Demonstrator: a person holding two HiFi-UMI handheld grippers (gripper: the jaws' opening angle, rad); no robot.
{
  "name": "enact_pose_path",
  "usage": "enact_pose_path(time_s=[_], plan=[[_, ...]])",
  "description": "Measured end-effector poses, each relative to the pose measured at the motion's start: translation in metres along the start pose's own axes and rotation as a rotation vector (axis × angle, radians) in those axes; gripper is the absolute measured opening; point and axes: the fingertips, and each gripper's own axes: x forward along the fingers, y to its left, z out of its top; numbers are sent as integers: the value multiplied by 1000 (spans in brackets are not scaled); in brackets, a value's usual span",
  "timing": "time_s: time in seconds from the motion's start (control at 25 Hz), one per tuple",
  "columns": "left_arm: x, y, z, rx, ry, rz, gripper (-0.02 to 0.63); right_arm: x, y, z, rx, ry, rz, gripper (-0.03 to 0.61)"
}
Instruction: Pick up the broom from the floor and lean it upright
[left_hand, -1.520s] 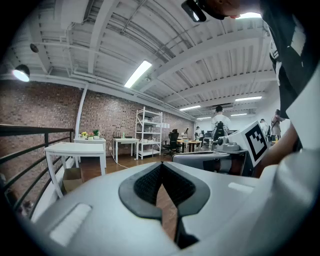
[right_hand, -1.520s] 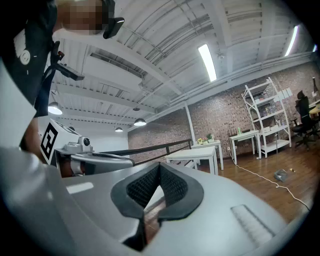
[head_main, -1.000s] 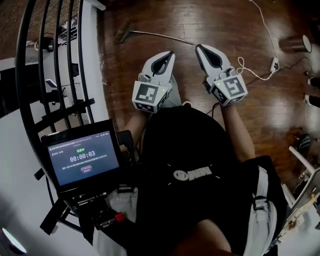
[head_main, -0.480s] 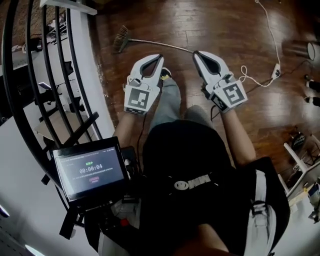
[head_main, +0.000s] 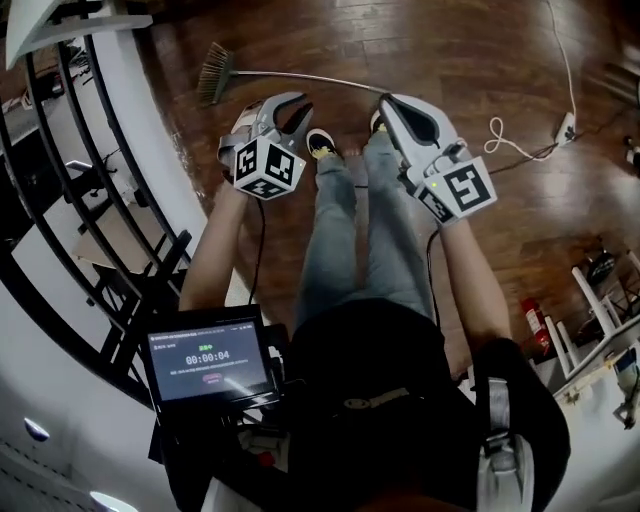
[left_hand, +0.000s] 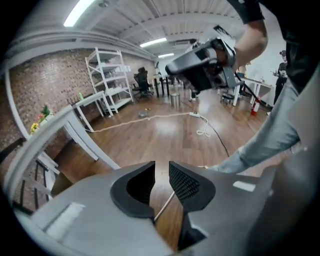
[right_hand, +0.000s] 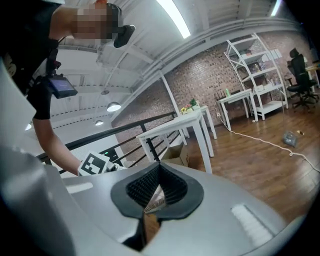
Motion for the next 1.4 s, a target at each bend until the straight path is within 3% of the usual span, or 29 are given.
enact_pose_path(time_s=[0.16,0.28,0.36,0.4,0.64,0.8,1.04,1.32,1.4], plan=[[141,-17,-109,37,193,-136,166,43,-74,-118,66,63,-11,3],[237,-30,-183,16,254,-214,186,69,-113,-189,80,95,-19,3],[297,-41,-231,22,308,-256,241,82,-133,-230,82,106,4,3],[325,-48,-253,39,335,-275,273,86,-145,-251,84,114,7,3],[433,-100,-348,227,446,-359,284,89,-194,-347,123,161,-37,3],[459,-118,-373,305,491,-401,284,85,-208,-376,140,185,-41,3],[480,-134,-376,450,512,-436,249,86,-209,-386,173,188,-54,3],[480,-135,-376,458,499,-489,247,103,-207,-390,194,173,-39,3],[478,-139,-377,448,511,-477,205,106,-207,-391,204,167,-36,3]])
